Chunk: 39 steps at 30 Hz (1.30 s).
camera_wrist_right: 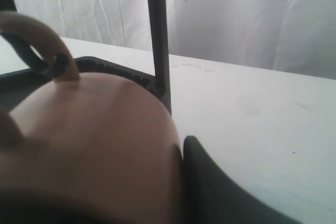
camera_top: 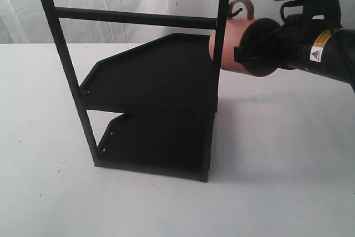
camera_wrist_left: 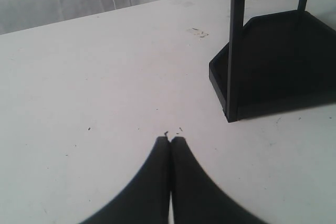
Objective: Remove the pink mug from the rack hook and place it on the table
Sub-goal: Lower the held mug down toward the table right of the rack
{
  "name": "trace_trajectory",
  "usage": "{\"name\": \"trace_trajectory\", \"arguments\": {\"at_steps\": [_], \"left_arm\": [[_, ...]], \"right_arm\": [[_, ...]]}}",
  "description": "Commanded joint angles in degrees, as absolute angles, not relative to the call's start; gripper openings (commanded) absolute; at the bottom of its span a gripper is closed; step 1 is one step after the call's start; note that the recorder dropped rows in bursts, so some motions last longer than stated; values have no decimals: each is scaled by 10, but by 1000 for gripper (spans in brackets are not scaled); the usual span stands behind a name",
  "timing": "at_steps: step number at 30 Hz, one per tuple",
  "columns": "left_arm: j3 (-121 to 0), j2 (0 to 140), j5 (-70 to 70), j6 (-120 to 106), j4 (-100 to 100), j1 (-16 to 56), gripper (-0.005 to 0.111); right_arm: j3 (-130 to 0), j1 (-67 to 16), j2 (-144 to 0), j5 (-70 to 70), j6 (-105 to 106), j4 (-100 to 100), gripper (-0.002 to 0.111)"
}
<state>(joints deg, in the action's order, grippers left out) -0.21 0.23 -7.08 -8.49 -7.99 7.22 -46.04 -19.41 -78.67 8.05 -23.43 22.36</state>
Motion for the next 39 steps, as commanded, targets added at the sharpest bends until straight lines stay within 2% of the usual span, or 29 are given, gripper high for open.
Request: {"name": "trace_trajectory", "arguments": {"at_steps": [1,17,21,27,33,39], "left_arm": [[0,0,-73,-82,-83,70,0],[0,0,-73,-82,-83,70,0],[0,0,-73,-82,-83,70,0],[0,0,-73,-82,-83,70,0],[0,0,-73,-82,-83,70,0],[0,0,-73,-82,-83,70,0]], "right_arm": [[-462,-194,-781,85,-212,226,0],[-462,-136,-729,37,-191,200,0],[-462,-136,-693,-109,-190,216,0],[-462,-136,-651,-368,-81,205,0],[-462,-136,-651,-490,130,-8,0],[-462,-137,-651,-542,234,-147,0]]}}
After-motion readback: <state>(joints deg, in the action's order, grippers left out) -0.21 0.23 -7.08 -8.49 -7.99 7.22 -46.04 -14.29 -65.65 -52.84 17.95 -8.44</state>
